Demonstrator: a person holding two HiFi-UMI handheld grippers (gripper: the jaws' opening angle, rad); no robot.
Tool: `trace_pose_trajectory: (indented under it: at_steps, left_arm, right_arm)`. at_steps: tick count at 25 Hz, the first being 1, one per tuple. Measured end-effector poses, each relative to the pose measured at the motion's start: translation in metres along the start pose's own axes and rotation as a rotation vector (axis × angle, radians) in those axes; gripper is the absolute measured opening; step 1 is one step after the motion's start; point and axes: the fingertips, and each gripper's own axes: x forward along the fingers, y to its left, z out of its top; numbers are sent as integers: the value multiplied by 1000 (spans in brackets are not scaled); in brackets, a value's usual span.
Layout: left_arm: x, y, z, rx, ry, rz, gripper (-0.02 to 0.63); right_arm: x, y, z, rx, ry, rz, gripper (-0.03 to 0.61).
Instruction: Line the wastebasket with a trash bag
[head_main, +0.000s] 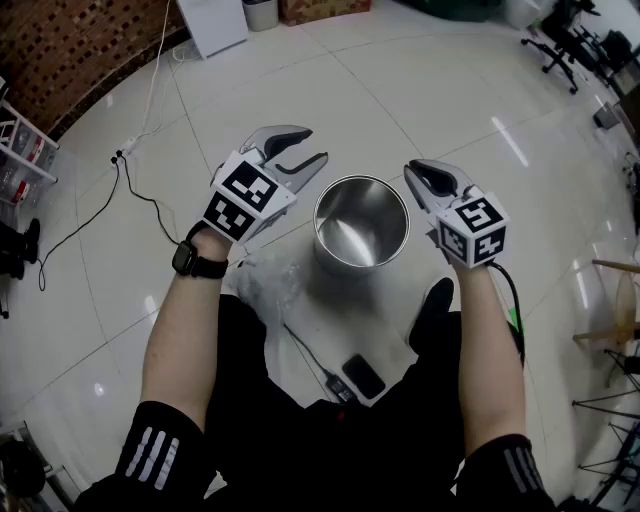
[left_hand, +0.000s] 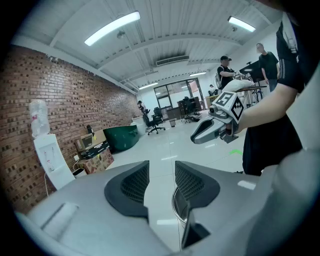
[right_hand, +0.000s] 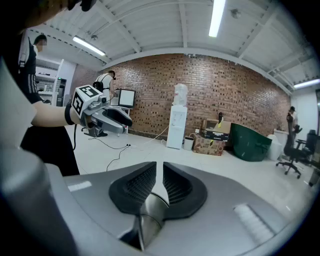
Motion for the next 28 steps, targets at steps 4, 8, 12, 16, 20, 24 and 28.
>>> trace_pose_trajectory:
  at_steps: [4,8,12,16,20,24,28]
  left_arm:
    - [-6,5,3,-5,-14,2,155]
    - [-19,14,3,-18,-29,16,155]
    - [-31,25,3,-35,-43,31,155]
    - [-44,35,4,-56,-70,50,155]
    - [-58,41,1,-71,-77,66,155]
    - [-69,48,-3,-90,-91,79,155]
    - [-80,50,-11,-93,-95,74,155]
  right_arm:
    - [2,13,2,-55,7,17,88]
    - [9,31,4,-51,9,57,134]
    - [28,67,-1,-56,31,129,177]
    - [56,124,-17,-137,85,235,199]
    - [84,189,-32,-283,148,369,207]
    - [120,239,-47,-373,194,452,220]
    - [159,282,-69,-399,246,528,246]
